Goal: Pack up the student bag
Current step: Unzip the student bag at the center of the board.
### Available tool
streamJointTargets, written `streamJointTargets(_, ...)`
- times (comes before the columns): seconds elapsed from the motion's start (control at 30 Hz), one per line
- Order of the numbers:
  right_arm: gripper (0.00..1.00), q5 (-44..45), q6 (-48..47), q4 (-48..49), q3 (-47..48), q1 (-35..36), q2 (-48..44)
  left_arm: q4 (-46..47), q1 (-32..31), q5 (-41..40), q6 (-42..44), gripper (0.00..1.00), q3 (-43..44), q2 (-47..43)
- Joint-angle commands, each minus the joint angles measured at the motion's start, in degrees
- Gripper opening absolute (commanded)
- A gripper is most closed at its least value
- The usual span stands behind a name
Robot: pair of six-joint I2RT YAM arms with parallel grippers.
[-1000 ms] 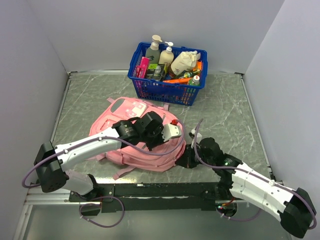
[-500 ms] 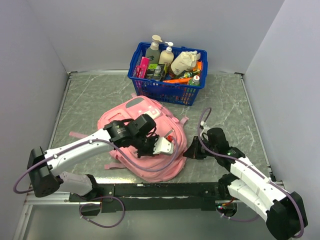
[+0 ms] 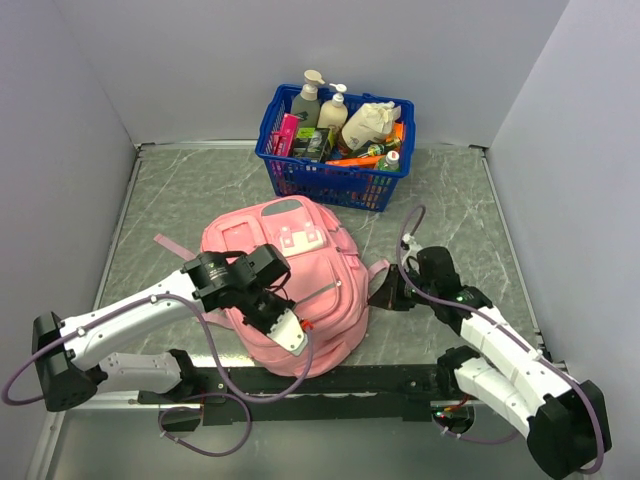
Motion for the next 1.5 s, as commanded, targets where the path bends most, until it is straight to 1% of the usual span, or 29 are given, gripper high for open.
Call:
streamJointTargets(0.0,0.0,8.0,-2.0,11.4,3.4,-2.0,1.3,-16.2,-1.0,4.8,5.6,0.01,-1.5,-1.9)
streamJointTargets(0.07,0.0,8.6,-2.3,15.3,3.8,-2.0,4.1,-16.1,-1.0,7.1,5.9,0.01,-0.3,-1.7)
streamJointTargets(0.17,0.0,8.5,-2.1,17.5,5.6,-2.2,8.5,-16.0,-1.0,9.6,5.8,0.01,3.0,-0.7)
streamJointTargets(0.3,0.0,8.4,-1.3,17.7,5.2,-2.2,9.2,-15.9,-1.0,12.8,4.7,0.01,6.1,0.2)
streamJointTargets(0.33,0.0,8.0,-1.0,18.0,3.6,-2.2,7.5,-13.7,-1.0,12.8,2.0,0.01,6.2,0.1)
streamJointTargets(0.43,0.0,3.5,0.3,19.0,0.2,-2.2,4.5,-5.7,-0.4,11.2,-7.4,0.13,6.3,0.0)
streamJointTargets(0.5,0.0,0.0,1.8,19.0,-1.7,-2.0,3.4,-2.7,0.1,10.9,-12.5,0.17,6.4,0.6)
streamJointTargets(0.53,0.0,-0.9,2.3,19.1,-3.5,-2.0,2.2,-1.8,0.3,11.0,-14.1,0.23,6.5,0.9)
streamJointTargets(0.57,0.0,-1.5,3.0,18.9,-4.5,-2.0,1.5,0.7,0.4,11.2,-15.9,0.35,6.6,1.2)
streamJointTargets(0.6,0.0,-2.2,3.4,18.9,-5.4,-1.8,0.6,1.6,0.4,11.5,-19.7,0.37,6.8,1.9)
streamJointTargets(0.63,0.0,-2.4,3.8,18.9,-7.1,-1.7,-1.0,2.0,0.7,13.5,-20.5,0.39,7.8,2.2)
streamJointTargets(0.67,0.0,-2.6,4.5,19.1,-7.8,-1.8,-1.8,1.0,1.1,15.0,-20.7,0.43,8.8,2.8)
streamJointTargets(0.7,0.0,-2.8,4.8,19.3,-8.5,-1.8,-2.4,0.3,1.5,17.0,-23.0,0.45,10.0,4.1)
streamJointTargets(0.73,0.0,-2.8,5.0,19.4,-9.4,-1.8,-3.5,-0.2,2.4,19.9,-24.6,0.54,12.7,4.8)
streamJointTargets(0.77,0.0,-2.8,5.1,19.3,-9.7,-1.8,-3.8,-3.0,2.4,22.4,-25.1,0.75,14.6,5.7)
streamJointTargets(0.8,0.0,-2.7,5.2,19.3,-9.8,-1.7,-4.0,-3.6,2.3,22.5,-24.0,0.81,17.8,7.8)
streamJointTargets(0.83,0.0,-2.7,5.4,20.0,-10.1,-1.7,-4.1,-2.7,2.3,21.2,-25.7,0.8,19.1,9.1)
streamJointTargets(0.87,0.0,-2.9,5.4,20.3,-10.1,-1.7,-4.0,-0.6,2.3,16.7,-28.0,0.78,20.1,10.0)
streamJointTargets(0.9,0.0,-3.0,5.4,20.3,-10.2,-1.6,-3.7,1.9,2.3,15.0,-30.6,0.76,21.8,12.5)
streamJointTargets(0.93,0.0,-3.0,5.3,20.3,-10.1,-1.7,-3.5,3.7,2.2,13.7,-32.0,0.73,22.2,13.6)
streamJointTargets(0.97,0.0,-2.9,5.2,20.4,-9.8,-1.7,-3.3,5.9,2.0,10.0,-34.3,0.68,22.1,15.5)
streamJointTargets(1.0,0.0,-2.5,5.2,20.3,-9.9,-1.7,-3.7,8.9,1.7,8.8,-38.6,0.63,21.8,16.6)
streamJointTargets(1.03,0.0,-2.2,5.5,20.3,-10.2,-1.8,-4.1,9.2,1.4,8.1,-39.5,0.5,21.8,17.8)
streamJointTargets(1.07,0.0,-1.8,5.9,22.0,-10.6,-1.7,-4.6,9.3,1.1,6.8,-40.5,0.47,21.5,19.6)
streamJointTargets(1.17,0.0,-1.6,6.5,22.7,-11.7,-1.8,-6.1,14.1,-1.5,1.1,-43.9,0.44,17.4,19.8)
streamJointTargets(1.2,0.0,-1.6,6.2,22.2,-11.2,-1.7,-6.6,15.4,-2.7,-3.0,-44.7,0.44,15.6,19.6)
streamJointTargets(1.23,0.0,-1.7,5.7,21.6,-10.9,-1.8,-6.7,18.1,-3.1,-4.9,-45.8,0.43,15.2,19.6)
streamJointTargets(1.37,0.0,-2.1,5.3,21.3,-10.7,-1.7,-7.7,20.2,-3.6,-10.5,-48.1,0.41,16.0,20.6)
streamJointTargets(1.47,0.0,-3.0,5.2,21.5,-10.7,-1.8,-7.6,22.6,-4.9,-16.5,-49.7,0.41,16.6,21.1)
